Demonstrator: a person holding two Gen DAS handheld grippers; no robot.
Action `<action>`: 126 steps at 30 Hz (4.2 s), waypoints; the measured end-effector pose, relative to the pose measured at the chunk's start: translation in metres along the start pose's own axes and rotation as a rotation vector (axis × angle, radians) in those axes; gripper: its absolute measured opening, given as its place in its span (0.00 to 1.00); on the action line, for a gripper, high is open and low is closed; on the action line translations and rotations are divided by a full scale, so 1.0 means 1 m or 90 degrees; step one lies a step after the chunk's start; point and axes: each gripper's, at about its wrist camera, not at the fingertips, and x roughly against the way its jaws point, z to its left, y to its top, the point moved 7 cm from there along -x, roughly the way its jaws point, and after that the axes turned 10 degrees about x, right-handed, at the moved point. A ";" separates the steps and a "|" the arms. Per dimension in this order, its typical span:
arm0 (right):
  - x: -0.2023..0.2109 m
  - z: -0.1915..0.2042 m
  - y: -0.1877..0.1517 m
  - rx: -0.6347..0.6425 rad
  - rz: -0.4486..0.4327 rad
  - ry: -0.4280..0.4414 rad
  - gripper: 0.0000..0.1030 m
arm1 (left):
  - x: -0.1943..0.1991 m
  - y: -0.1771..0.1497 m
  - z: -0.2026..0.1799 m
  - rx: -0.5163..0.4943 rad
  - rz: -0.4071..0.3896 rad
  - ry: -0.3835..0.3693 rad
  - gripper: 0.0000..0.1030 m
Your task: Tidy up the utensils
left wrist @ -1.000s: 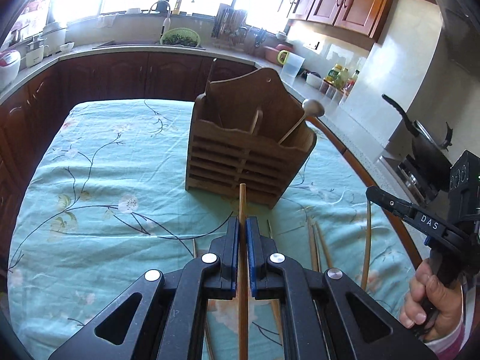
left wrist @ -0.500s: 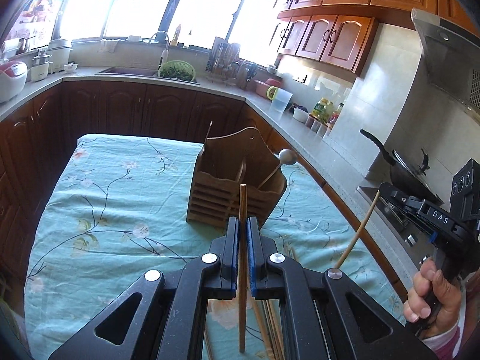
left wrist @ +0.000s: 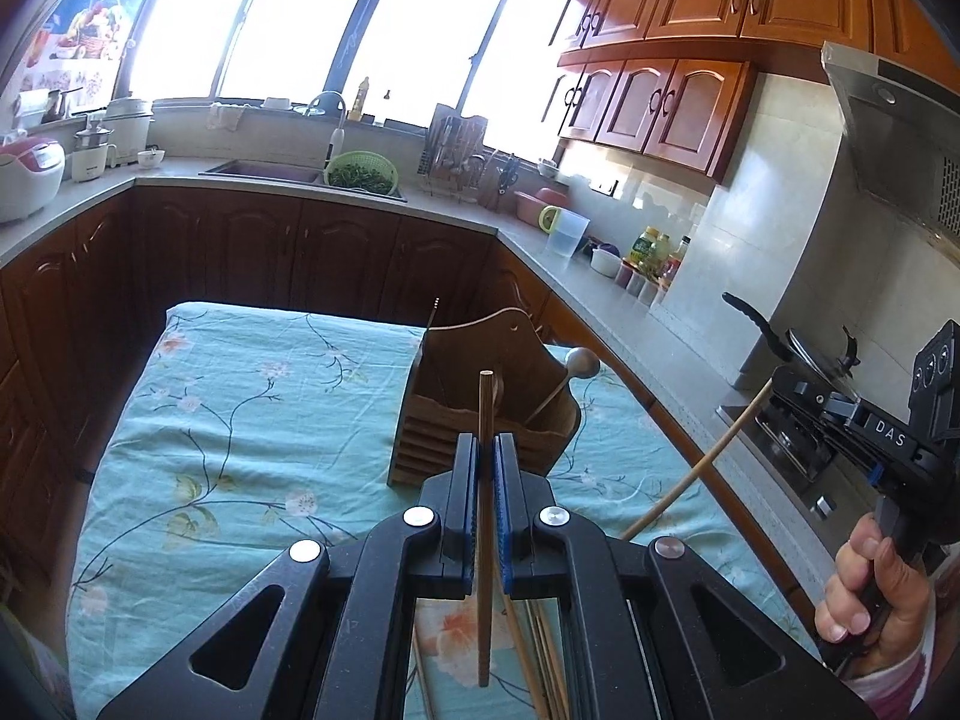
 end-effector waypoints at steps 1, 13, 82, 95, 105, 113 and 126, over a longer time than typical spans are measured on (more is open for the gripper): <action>0.000 0.000 0.002 0.001 -0.003 0.001 0.04 | 0.000 0.002 0.000 0.001 -0.004 0.000 0.03; -0.002 0.008 0.052 0.024 -0.056 0.001 0.04 | -0.003 0.047 -0.008 -0.005 -0.083 -0.012 0.03; -0.028 -0.032 -0.019 -0.073 -0.051 -0.022 0.99 | -0.057 0.003 0.057 0.073 -0.135 0.084 0.80; 0.007 -0.052 -0.114 -0.102 0.055 -0.092 0.99 | -0.006 -0.060 0.067 0.098 -0.073 0.116 0.80; 0.009 -0.055 -0.170 -0.114 0.130 -0.104 0.99 | -0.004 -0.102 0.070 0.098 0.007 0.149 0.80; -0.002 -0.043 -0.176 -0.081 0.156 -0.096 0.97 | -0.014 -0.109 0.061 0.076 0.053 0.167 0.80; -0.045 -0.027 -0.180 -0.049 0.212 -0.061 0.52 | -0.064 -0.114 0.053 0.033 0.118 0.175 0.76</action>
